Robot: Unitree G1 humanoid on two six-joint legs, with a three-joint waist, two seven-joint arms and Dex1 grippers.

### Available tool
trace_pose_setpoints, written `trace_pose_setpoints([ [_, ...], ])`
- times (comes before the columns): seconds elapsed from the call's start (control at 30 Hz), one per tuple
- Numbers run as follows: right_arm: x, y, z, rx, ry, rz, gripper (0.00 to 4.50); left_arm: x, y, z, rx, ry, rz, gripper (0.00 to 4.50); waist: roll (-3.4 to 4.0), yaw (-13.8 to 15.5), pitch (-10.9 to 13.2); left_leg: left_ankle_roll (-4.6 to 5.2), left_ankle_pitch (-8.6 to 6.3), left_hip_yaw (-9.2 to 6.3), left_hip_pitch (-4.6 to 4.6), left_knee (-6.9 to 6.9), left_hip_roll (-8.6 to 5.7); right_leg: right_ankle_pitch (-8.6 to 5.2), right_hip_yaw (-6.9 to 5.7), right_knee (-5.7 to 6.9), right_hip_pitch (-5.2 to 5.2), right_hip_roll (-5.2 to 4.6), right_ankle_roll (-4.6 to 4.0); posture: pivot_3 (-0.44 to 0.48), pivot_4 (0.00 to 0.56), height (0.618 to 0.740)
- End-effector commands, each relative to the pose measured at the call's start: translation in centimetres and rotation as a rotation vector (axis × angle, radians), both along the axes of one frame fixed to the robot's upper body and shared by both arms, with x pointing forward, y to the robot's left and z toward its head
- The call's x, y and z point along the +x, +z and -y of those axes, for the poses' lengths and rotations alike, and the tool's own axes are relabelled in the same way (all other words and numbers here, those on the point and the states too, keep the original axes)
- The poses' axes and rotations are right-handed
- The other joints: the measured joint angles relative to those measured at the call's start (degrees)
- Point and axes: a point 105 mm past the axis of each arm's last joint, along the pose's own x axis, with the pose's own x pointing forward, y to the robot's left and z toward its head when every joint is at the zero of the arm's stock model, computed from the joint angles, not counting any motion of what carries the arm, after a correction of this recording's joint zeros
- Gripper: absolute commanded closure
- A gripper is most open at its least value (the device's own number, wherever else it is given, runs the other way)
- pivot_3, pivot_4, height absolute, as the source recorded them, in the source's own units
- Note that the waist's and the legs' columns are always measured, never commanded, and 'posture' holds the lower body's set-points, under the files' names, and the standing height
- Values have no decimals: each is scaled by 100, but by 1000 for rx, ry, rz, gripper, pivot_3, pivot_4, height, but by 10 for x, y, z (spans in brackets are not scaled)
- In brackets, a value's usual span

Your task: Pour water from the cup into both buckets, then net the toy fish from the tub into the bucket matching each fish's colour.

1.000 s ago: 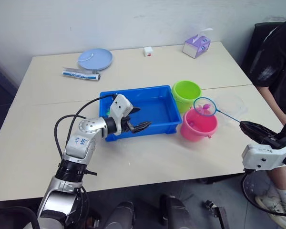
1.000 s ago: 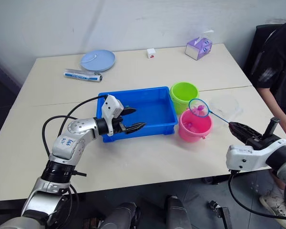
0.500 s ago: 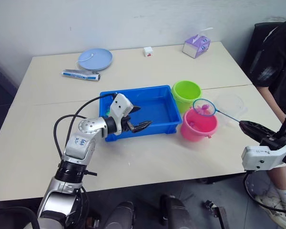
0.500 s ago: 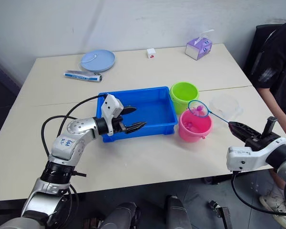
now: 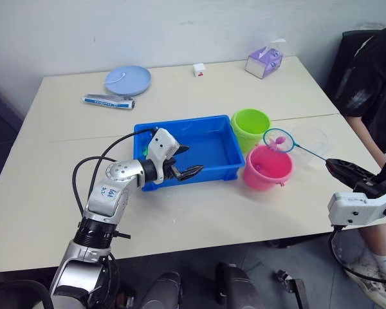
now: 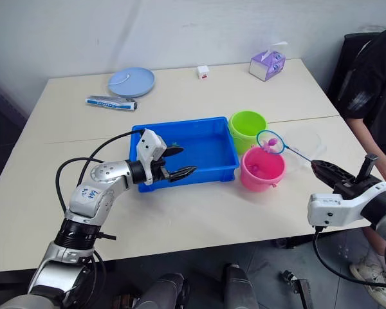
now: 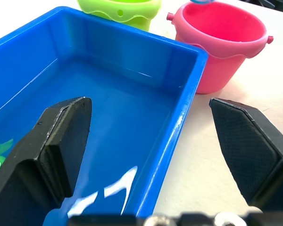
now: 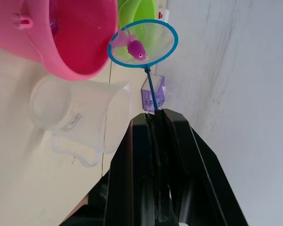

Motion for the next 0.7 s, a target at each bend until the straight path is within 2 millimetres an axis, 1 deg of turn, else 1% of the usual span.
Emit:
trace_pose_setpoints([
  [0.03, -3, 21, -4, -1, 13, 75, 3743, -2, 13, -1, -15, -7, 50, 205, 0, -7, 0, 0, 0, 0, 0, 0, 0, 0, 0, 0, 0, 0, 0, 0, 150, 740],
  [0.1, -7, 12, -6, -17, 24, 37, 3743, -2, 12, 0, -14, -11, 47, 205, 0, -9, 0, 0, 0, 3, 1, 1, -2, 0, 0, 2, 1, -1, 0, 0, 150, 740],
  [0.13, -9, 11, -8, -19, 29, 35, 3743, -2, 12, 1, -14, -13, 47, 205, 0, -3, 0, 0, 0, 3, 1, 1, -1, 0, 0, 2, 0, 0, 0, 0, 150, 740],
  [0.23, -7, 27, -6, 18, 16, 87, 3743, -1, 13, 1, -15, -13, 48, 205, 0, -9, 0, 0, 0, 1, 1, 0, 0, 0, 0, 2, 0, 1, 0, 0, 150, 740],
  [0.33, -13, 12, -15, -25, 52, 30, 3743, -1, 12, 2, -12, -21, 47, 205, 0, -7, 0, 0, 0, 3, 2, 2, 0, 0, 0, 3, 1, 0, 0, 0, 150, 740],
  [0.37, -14, 13, -15, -22, 52, 36, 3743, -1, 12, 2, -13, -22, 47, 205, 0, 1, 0, 0, 0, 1, 2, 1, 1, 0, 0, 3, 1, 1, 0, 0, 150, 740],
  [0.43, -11, 24, -12, 16, 25, 72, 3743, -1, 12, 2, -13, -21, 45, 205, 0, -3, 0, 0, 0, 0, 1, 1, 1, 0, 1, 3, 1, 1, 0, 0, 150, 740],
  [0.53, -16, 12, -18, -9, 48, 29, 3743, -1, 12, 2, -12, -25, 44, 205, 0, -4, 0, 2, 1, 8, 4, 4, -4, 1, 0, 6, 3, -1, 2, 0, 150, 740],
  [0.63, -12, 26, -8, 21, 1, 81, 3743, 0, 13, 2, -12, -26, 44, 205, 0, -1, 0, 1, 0, 0, 2, 2, 1, 1, 2, 4, 1, 1, 1, 0, 150, 740],
  [0.7, -13, 21, -9, 16, 2, 62, 3743, 0, 12, 3, -12, -27, 43, 205, 0, -5, 0, 2, 1, 7, 4, 4, -4, 1, 1, 7, 2, 0, 1, 0, 150, 740],
])
